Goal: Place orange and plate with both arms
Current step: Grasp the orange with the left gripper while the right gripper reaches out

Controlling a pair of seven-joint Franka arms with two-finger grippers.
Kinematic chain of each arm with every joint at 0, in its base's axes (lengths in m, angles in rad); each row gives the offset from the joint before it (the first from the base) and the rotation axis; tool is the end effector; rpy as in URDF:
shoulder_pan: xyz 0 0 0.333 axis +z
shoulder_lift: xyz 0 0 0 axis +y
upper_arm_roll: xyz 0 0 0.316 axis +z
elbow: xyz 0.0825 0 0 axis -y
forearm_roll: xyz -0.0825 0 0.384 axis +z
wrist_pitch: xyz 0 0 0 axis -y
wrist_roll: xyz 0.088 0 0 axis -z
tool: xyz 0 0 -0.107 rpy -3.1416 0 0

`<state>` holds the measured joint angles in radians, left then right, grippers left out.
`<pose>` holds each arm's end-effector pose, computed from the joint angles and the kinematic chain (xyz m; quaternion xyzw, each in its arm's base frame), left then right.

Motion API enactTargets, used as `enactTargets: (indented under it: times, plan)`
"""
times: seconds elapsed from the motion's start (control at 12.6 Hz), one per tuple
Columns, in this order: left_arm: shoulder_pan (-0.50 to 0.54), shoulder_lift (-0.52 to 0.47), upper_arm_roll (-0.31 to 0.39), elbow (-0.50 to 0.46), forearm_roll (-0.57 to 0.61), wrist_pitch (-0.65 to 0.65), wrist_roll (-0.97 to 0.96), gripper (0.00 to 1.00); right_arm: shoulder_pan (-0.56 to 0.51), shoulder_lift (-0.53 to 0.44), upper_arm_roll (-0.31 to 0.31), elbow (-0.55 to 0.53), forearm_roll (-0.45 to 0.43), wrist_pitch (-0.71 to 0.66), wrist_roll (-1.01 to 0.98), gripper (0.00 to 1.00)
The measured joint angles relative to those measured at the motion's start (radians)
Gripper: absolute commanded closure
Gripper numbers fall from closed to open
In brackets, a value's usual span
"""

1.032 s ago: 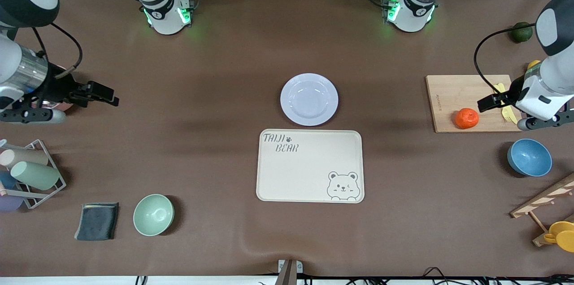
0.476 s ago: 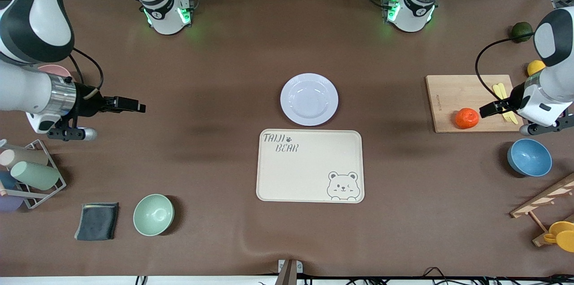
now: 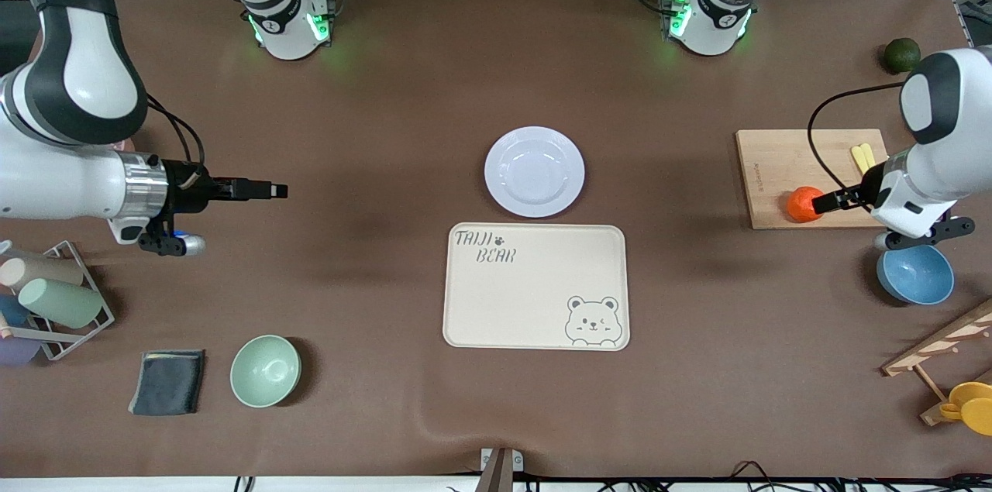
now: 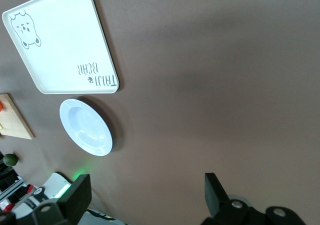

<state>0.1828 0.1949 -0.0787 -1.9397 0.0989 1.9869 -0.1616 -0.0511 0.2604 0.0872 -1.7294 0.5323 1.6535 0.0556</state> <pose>0.5783 0.0681 0.3733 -0.9907 -0.1091 0.0722 0.0381 0.5968 0.0683 0.4204 -0.9476 0.0740 0.1734 0.2580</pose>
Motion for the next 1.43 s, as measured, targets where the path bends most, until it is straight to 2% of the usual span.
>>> enactTargets:
  times: [0.24, 0.87, 1.43]
  plan:
    - [0.026, 0.05, 0.0, -0.033, 0.0, 0.075, 0.0, 0.0, 0.0, 0.022, -0.001, -0.012, 0.093, 0.001, 0.0, 0.0]
    - [0.091, 0.102, 0.001, -0.218, 0.002, 0.268, 0.001, 0.0, -0.014, 0.104, -0.008, -0.076, 0.278, 0.023, -0.088, 0.0]
    - [0.119, 0.15, 0.002, -0.242, 0.081, 0.347, 0.001, 0.0, 0.029, 0.123, 0.001, -0.163, 0.368, 0.148, -0.152, 0.0]
